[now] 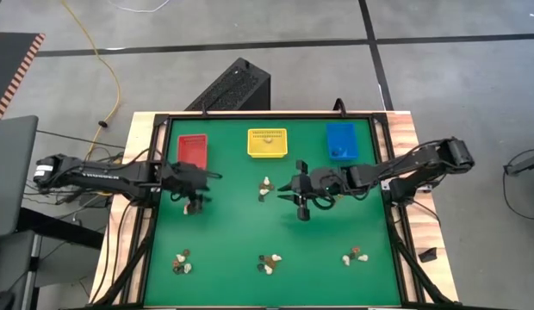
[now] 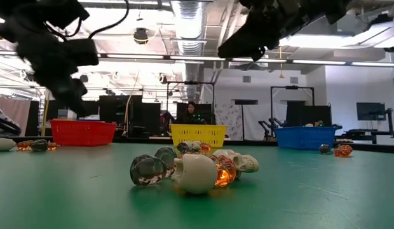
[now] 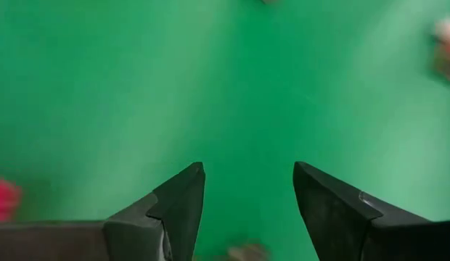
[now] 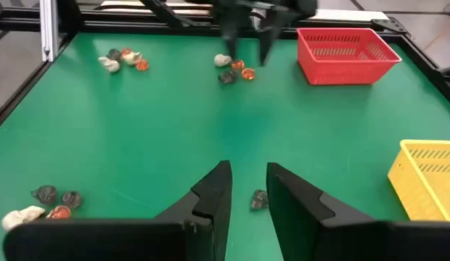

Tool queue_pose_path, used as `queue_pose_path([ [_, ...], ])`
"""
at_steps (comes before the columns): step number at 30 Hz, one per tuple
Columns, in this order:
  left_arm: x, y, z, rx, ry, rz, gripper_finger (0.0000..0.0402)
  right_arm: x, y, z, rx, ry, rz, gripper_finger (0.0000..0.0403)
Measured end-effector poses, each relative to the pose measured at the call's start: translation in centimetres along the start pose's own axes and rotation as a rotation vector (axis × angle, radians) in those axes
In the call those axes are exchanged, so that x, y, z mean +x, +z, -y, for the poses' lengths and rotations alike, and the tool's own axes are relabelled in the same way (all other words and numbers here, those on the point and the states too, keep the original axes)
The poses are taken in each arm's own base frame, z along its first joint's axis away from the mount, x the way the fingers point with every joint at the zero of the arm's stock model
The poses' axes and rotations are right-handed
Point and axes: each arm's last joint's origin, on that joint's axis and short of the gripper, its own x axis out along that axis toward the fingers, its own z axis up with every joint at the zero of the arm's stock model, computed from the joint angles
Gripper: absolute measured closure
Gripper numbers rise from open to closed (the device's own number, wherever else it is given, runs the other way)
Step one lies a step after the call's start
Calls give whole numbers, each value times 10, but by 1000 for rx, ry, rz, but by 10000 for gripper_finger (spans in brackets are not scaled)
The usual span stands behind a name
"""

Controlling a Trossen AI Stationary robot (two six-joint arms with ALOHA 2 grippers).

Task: Sort Halloween decoration
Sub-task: Put the purple skull toy into the blue bin

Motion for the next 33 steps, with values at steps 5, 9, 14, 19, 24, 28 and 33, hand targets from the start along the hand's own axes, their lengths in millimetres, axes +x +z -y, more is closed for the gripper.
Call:
queue_pose_path([
  [5,2,-12,23,195,-108,-69,200,0,-1,-2,-14,5,-6,284],
  [9,6,-22,37,302,-96,-102,200,0,0,2,-9,-2,-5,284],
  [14,13,-31,40,369,24,-144,200,1,0,5,-5,-14,-2,285],
  [19,23,-35,40,382,58,-206,200,1,1,8,-5,-23,4,285],
  [24,33,-41,39,392,83,-280,200,1,1,9,-12,-25,3,285],
  [28,40,-43,38,400,116,-312,200,1,1,9,-24,-24,2,285],
  [33,42,-45,37,404,125,-333,200,1,1,9,-24,-23,2,285],
])
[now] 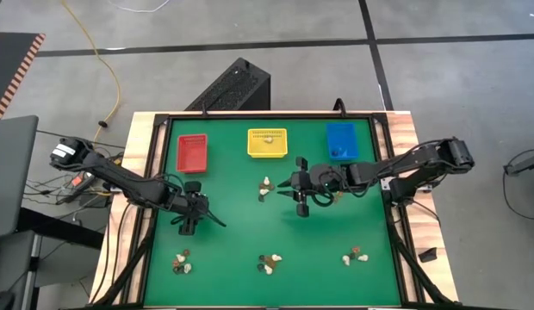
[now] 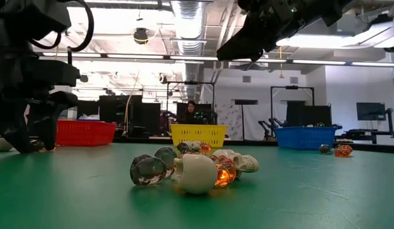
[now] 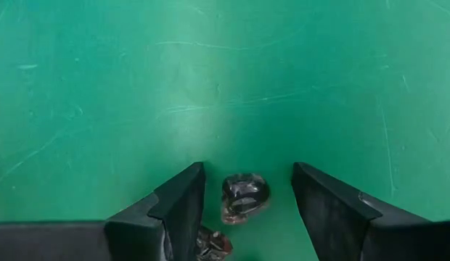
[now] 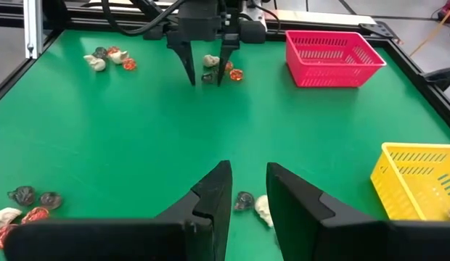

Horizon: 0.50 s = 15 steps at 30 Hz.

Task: Sort Halloween decoration
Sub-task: Put the purple skull toy into the blue bin

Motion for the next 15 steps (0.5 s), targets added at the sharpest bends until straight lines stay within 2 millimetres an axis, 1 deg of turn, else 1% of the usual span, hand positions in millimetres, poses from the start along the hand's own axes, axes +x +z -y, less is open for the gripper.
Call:
queue_pose_path([
  [4,0,-1,0,-1,0,-12,209,0,0,0,0,0,0,285],
  [15,0,-5,-1,-60,9,-54,285,0,0,-1,2,2,0,285],
])
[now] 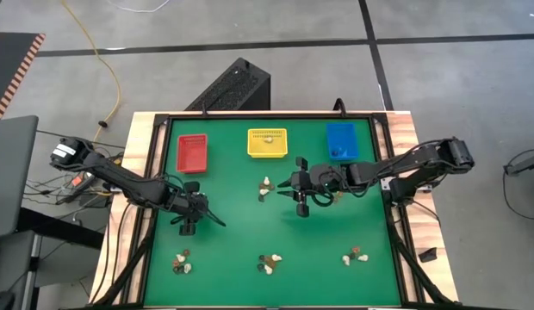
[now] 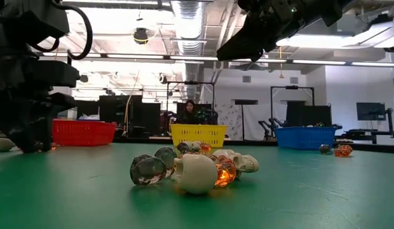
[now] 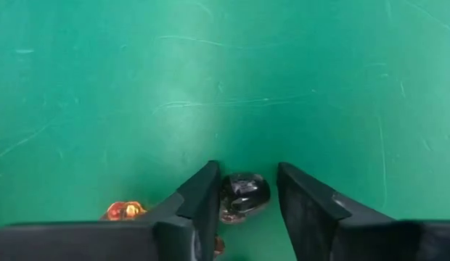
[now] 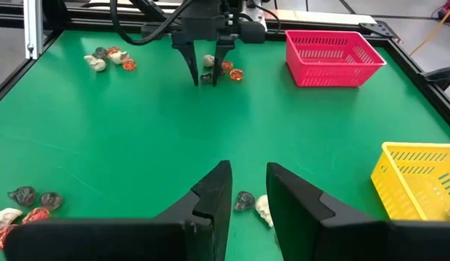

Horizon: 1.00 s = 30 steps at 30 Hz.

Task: Sort Halloween decoration
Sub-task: Put the purple skull toy into the blue bin

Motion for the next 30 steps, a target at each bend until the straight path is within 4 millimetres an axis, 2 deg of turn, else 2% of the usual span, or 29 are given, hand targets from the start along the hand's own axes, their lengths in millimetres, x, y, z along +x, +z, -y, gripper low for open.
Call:
queue_pose_path([
  [9,0,0,1,-13,-31,-5,324,0,0,0,0,0,0,285],
  [14,-6,12,4,9,-55,55,321,0,0,0,-1,0,-1,285],
  [16,-11,26,8,43,-72,154,317,0,-1,0,-2,0,-6,285],
  [19,-22,52,11,102,-69,392,316,-3,-1,0,-6,0,-26,285],
  [24,-35,89,7,179,-62,779,322,-26,7,3,49,-3,-19,285],
  [30,-22,123,-15,235,-4,1047,322,-64,16,-2,61,8,2,285],
])
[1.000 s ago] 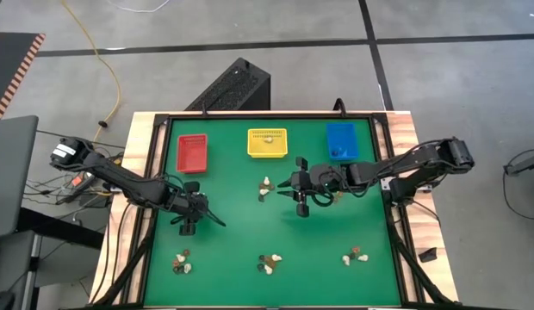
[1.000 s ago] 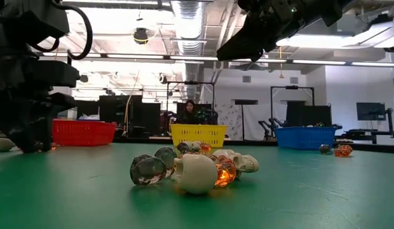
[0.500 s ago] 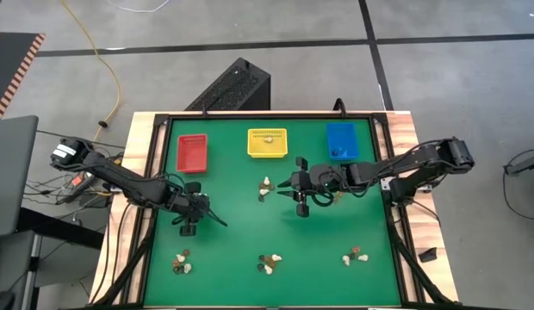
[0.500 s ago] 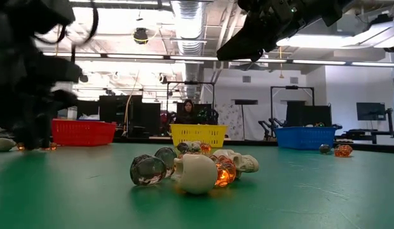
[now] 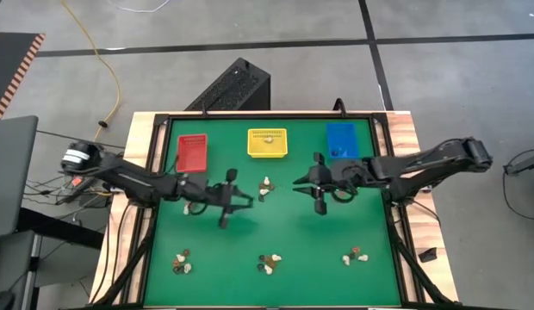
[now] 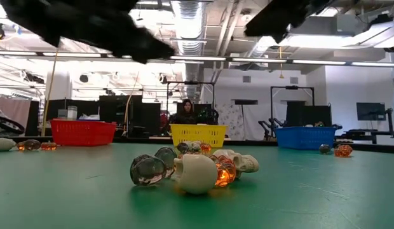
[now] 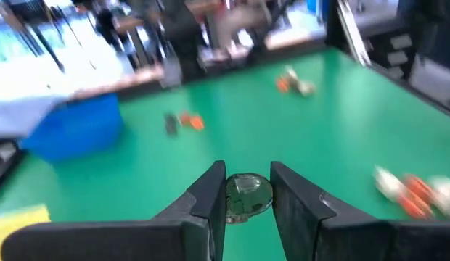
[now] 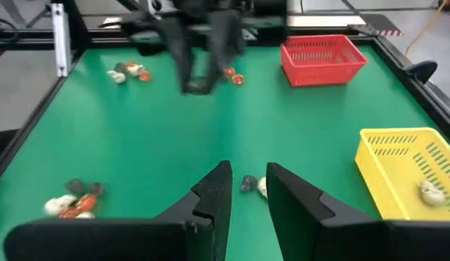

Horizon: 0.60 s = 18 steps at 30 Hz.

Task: Sort Halloween decoration
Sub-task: Put the purple skull toy into the blue bin

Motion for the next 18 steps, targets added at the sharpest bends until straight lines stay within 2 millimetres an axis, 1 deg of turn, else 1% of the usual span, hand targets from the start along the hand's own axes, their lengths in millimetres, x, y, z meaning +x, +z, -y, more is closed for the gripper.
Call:
queue_pose_path([
  [3,25,-3,-18,-9,-4,59,322,-14,2,-7,-16,-31,18,285],
  [6,56,0,-37,-5,-27,99,322,-26,3,-12,-33,-66,34,285],
  [11,118,4,-73,-11,22,89,322,-42,4,-17,-52,-99,63,285],
  [14,152,2,-95,-15,11,80,322,-46,5,-20,-57,-91,75,285],
  [18,193,-9,-121,-43,14,88,322,-50,5,-24,-77,-78,83,284],
])
